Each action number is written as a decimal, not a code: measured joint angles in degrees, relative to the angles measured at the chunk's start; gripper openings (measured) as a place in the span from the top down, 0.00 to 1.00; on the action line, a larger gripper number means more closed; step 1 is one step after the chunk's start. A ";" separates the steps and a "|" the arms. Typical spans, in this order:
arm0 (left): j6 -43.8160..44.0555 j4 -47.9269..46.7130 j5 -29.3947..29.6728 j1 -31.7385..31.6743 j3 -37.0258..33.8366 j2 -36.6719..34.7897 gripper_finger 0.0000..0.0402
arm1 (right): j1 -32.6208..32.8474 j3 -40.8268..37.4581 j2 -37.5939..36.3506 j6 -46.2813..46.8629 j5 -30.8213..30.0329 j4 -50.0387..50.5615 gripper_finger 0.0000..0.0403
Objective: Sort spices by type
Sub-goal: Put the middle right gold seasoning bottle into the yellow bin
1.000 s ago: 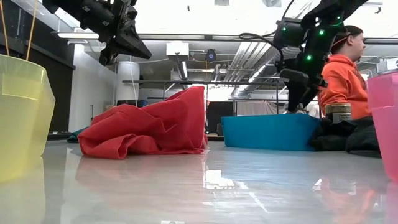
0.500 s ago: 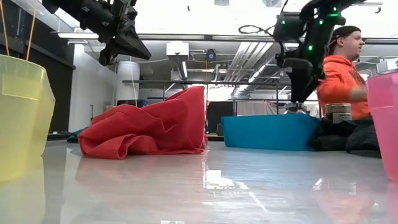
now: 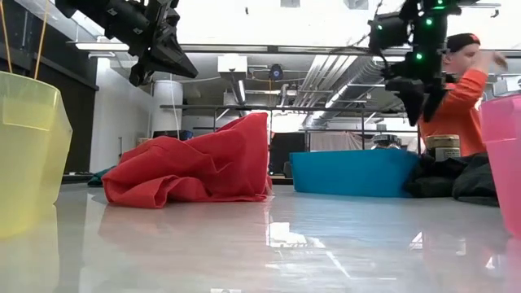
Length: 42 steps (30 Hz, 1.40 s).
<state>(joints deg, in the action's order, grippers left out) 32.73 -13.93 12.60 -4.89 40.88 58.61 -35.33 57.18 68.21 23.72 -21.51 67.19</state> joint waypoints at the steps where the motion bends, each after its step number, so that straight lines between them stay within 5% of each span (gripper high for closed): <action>1: -0.06 0.00 -0.02 0.01 0.00 0.00 1.00 | -1.26 -0.37 -0.75 2.43 -0.13 -0.33 0.39; 14: 0.05 0.00 -0.02 0.00 0.00 0.00 1.00 | -5.03 -0.65 -5.32 19.91 -4.48 4.56 0.39; 24: 0.05 0.00 -0.02 0.01 0.00 0.00 1.00 | -5.18 -1.52 -4.67 13.53 -2.07 -0.69 0.38; 30: 0.05 0.00 -0.02 0.01 0.00 0.00 1.00 | -6.10 -9.41 -4.49 13.23 2.74 -4.93 0.27; 42: 0.07 -0.22 -0.07 -0.01 0.00 0.01 1.00 | -6.57 -13.06 -7.98 16.89 1.03 -7.50 0.19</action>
<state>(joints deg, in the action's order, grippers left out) 32.80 -14.15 12.52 -4.91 40.88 58.61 -41.90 44.12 60.23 40.61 -20.48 59.69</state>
